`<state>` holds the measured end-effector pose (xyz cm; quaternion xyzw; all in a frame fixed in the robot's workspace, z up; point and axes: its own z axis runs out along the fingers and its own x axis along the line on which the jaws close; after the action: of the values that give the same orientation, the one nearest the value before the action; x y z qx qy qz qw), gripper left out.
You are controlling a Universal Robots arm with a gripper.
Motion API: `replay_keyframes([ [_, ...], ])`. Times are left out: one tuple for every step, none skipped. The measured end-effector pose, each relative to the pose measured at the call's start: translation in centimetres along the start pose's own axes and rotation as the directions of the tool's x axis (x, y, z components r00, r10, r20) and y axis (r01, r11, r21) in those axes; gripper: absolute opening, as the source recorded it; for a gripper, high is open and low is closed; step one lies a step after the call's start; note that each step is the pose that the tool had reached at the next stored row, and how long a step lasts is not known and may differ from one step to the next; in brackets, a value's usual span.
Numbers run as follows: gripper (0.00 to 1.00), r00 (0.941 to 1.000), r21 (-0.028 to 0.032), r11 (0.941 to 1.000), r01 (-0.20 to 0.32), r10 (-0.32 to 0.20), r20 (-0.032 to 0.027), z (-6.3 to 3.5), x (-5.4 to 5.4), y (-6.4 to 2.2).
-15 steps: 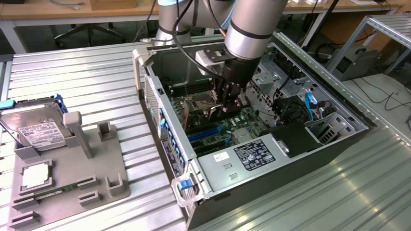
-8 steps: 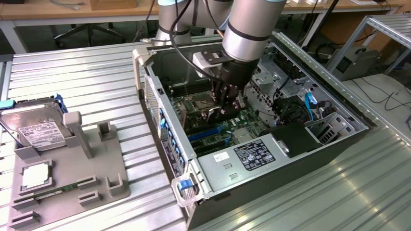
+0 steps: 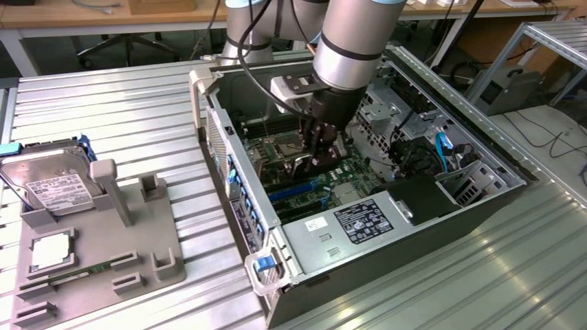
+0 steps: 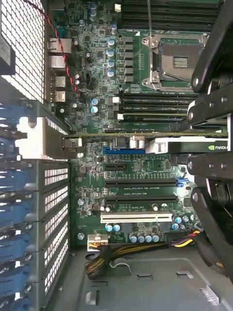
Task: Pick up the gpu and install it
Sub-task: 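Insert the gpu into the slot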
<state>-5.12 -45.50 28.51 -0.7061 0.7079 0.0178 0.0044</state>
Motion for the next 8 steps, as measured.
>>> replay_keyframes([
  [0.27, 1.0, 0.0, 1.0, 0.0, 0.0, 0.0, 0.0, 0.0, 0.13],
  [0.27, 1.0, 0.0, 1.0, 0.0, 0.0, -0.0001, 0.0, 0.0, 0.2],
  [0.27, 1.0, 0.0, 1.0, 0.0, 0.0, -0.0001, 0.0, 0.0, 0.2],
  [0.27, 1.0, 0.0, 1.0, 0.0, 0.0, 0.0, 0.0, 0.01, 0.2],
  [0.27, 1.0, -0.0001, 1.0, 0.0, 0.0, -0.0001, 0.0, 0.1, 0.21],
  [0.27, 1.0, 0.0, 1.0, 0.0, 0.0, -0.0001, 0.0, 0.19, 0.21],
  [0.27, 1.0, 0.0, 1.0, 0.0, 0.0, -0.0001, -0.01, 0.22, 0.21],
  [0.27, 1.0, 0.0, 1.0, 0.0, 0.0, -0.0001, 0.0, 0.22, 0.21],
])
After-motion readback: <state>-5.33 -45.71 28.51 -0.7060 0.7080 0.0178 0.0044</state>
